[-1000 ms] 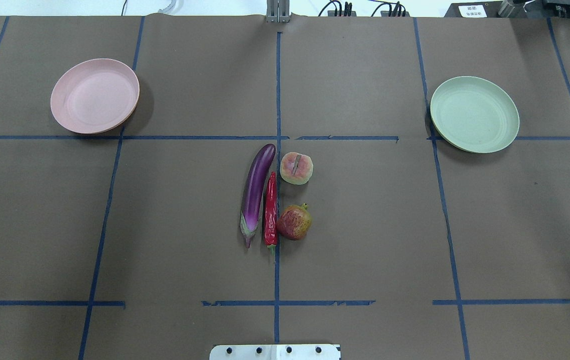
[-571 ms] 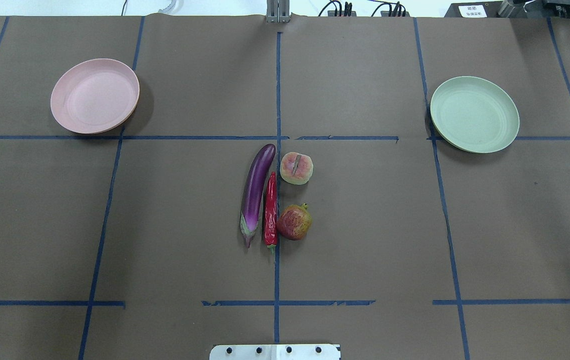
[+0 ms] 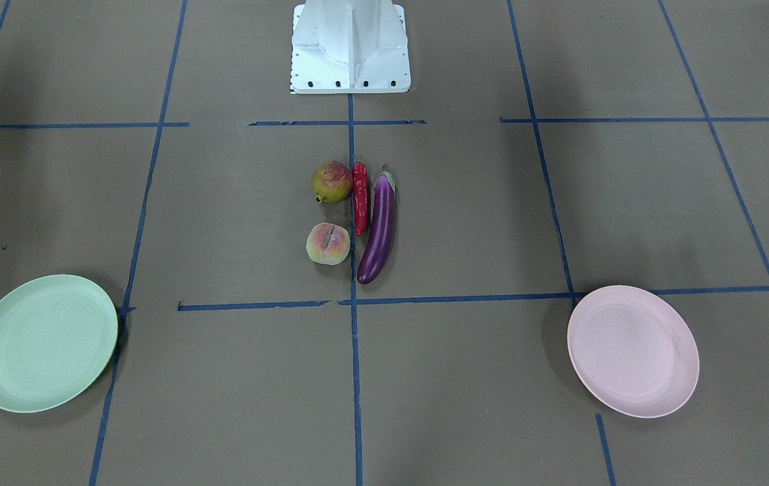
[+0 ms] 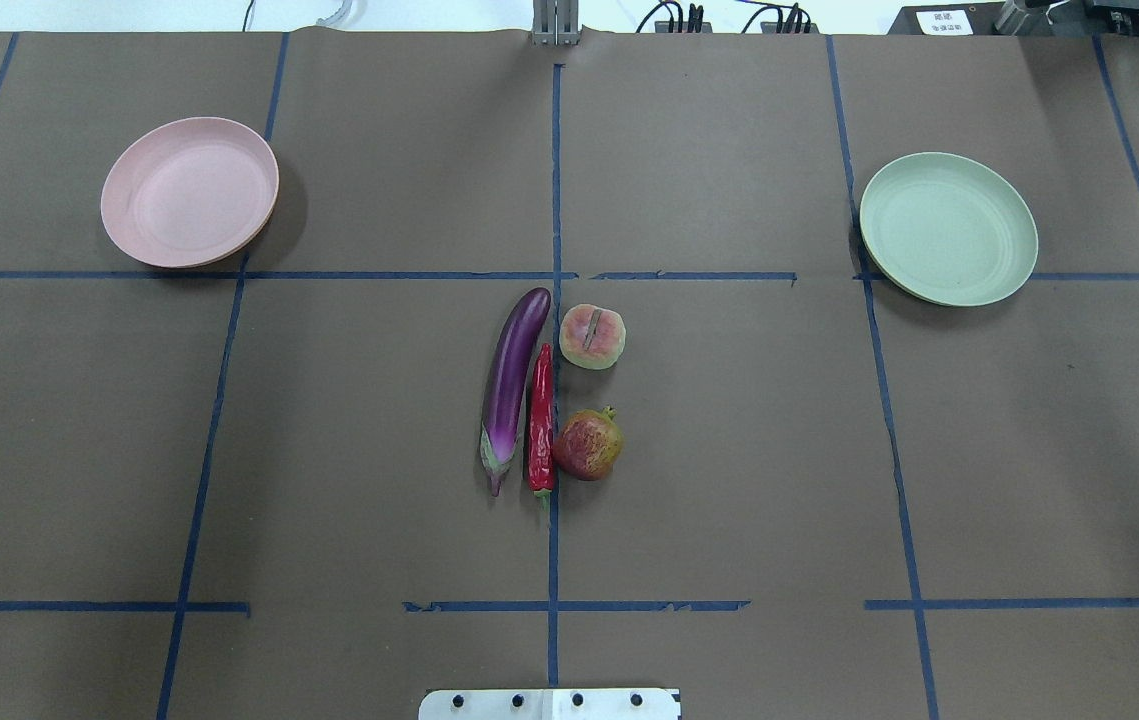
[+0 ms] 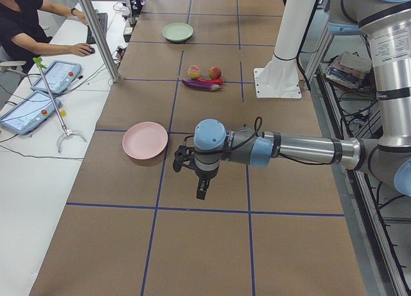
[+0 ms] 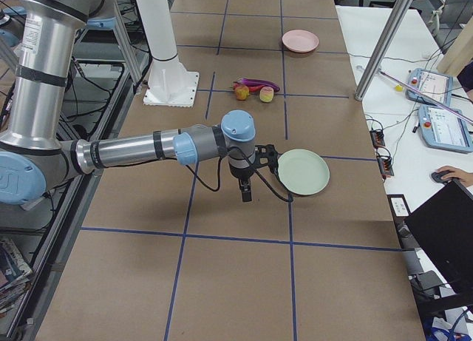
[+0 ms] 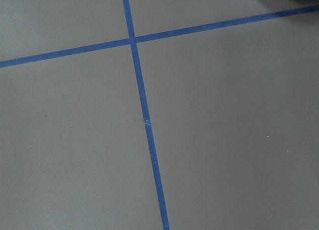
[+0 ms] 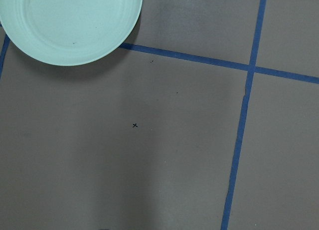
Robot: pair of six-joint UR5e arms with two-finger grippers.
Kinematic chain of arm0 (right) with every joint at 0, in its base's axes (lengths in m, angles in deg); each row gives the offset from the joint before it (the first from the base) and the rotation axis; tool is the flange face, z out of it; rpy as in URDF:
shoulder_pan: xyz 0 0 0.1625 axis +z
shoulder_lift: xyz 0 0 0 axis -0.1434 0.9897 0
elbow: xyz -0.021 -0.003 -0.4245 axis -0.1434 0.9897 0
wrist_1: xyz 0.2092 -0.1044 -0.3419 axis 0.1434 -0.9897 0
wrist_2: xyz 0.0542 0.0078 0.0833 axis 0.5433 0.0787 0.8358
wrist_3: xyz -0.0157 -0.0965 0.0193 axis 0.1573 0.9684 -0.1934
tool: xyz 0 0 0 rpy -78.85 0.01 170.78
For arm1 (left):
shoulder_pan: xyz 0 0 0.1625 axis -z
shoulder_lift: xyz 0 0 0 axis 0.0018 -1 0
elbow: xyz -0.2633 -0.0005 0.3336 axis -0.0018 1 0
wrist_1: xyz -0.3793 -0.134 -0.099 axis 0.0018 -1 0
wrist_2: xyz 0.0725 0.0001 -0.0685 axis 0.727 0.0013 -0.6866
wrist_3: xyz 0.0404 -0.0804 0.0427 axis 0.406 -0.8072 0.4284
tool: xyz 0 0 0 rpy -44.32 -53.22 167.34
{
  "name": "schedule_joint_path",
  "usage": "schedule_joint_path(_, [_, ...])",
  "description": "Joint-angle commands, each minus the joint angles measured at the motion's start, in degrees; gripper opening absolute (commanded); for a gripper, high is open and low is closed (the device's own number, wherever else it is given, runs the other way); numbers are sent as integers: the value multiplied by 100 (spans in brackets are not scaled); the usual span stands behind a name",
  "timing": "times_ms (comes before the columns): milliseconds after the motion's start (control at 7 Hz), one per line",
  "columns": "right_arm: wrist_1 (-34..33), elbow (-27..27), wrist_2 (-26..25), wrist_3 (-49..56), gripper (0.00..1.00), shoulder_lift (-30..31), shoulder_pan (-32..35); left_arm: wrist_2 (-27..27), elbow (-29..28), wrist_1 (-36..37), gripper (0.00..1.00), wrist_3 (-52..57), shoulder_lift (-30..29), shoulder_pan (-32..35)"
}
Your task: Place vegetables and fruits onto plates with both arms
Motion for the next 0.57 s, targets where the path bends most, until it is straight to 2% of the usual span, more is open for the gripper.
schedule_joint_path(0, [13, 22, 31, 5, 100, 18, 0, -9, 13, -10, 100, 1, 4, -1])
schedule_joint_path(429, [22, 5, 127, -21, 100, 35, -9, -79, -5, -18, 100, 19, 4, -18])
